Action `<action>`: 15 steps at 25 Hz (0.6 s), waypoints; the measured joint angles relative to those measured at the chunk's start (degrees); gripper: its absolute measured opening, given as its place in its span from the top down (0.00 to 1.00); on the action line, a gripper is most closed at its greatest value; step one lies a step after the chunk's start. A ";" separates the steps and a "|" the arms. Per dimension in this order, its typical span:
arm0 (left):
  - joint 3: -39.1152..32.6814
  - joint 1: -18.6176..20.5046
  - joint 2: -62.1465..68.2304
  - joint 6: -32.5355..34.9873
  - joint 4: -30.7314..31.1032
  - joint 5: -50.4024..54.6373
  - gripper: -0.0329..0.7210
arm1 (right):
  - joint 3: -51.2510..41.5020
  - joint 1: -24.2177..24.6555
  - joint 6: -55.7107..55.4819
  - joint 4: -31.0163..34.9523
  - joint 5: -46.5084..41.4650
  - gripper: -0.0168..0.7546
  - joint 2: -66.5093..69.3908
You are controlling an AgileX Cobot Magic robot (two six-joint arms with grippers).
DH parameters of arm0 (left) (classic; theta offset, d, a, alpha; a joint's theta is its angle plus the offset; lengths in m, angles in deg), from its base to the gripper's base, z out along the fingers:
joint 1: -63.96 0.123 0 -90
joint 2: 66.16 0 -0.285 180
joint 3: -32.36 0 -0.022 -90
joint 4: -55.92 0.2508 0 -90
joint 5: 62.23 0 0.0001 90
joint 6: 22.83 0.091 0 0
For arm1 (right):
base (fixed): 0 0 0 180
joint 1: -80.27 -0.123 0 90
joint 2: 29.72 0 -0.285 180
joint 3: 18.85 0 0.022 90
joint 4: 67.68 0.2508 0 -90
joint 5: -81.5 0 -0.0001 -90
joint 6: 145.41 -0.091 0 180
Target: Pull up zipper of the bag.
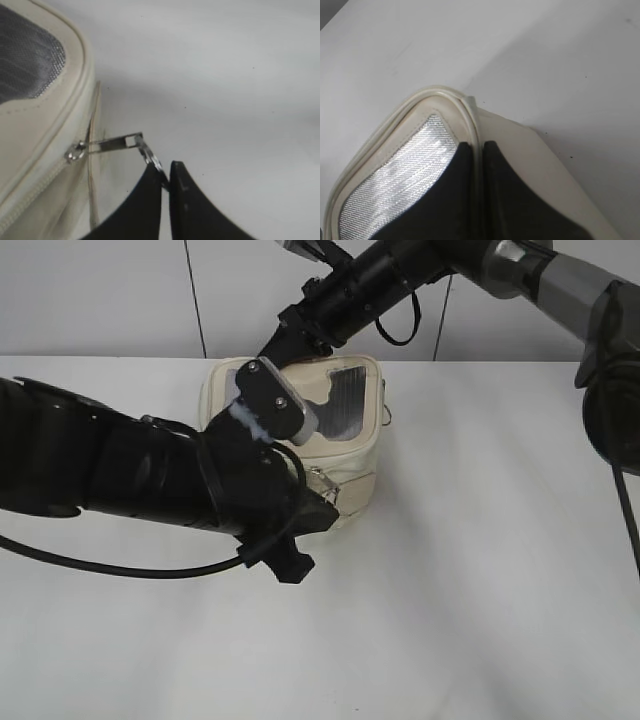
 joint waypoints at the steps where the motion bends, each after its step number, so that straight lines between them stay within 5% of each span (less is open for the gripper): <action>1: 0.00 0.00 -0.05 -1.50 0.00 0.00 0.92 | 0.00 0.00 0.00 -0.05 0.00 0.92 0.00; 4: -0.20 -0.12 -1.36 -6.15 0.18 1.57 0.80 | 0.00 0.18 -0.20 -0.07 0.24 0.78 0.00; 8: -0.87 0.28 -6.12 -17.89 6.92 3.91 0.42 | 0.00 1.54 -1.41 -1.25 -0.06 0.40 -1.15; 12: -1.26 3.30 -10.59 -37.99 22.84 8.40 0.29 | -0.06 4.98 -4.59 -1.86 -0.58 0.38 -4.06; 15: -0.95 10.05 -12.09 -43.82 28.70 14.45 0.29 | -0.06 8.87 -6.66 -1.24 -1.38 0.42 -6.50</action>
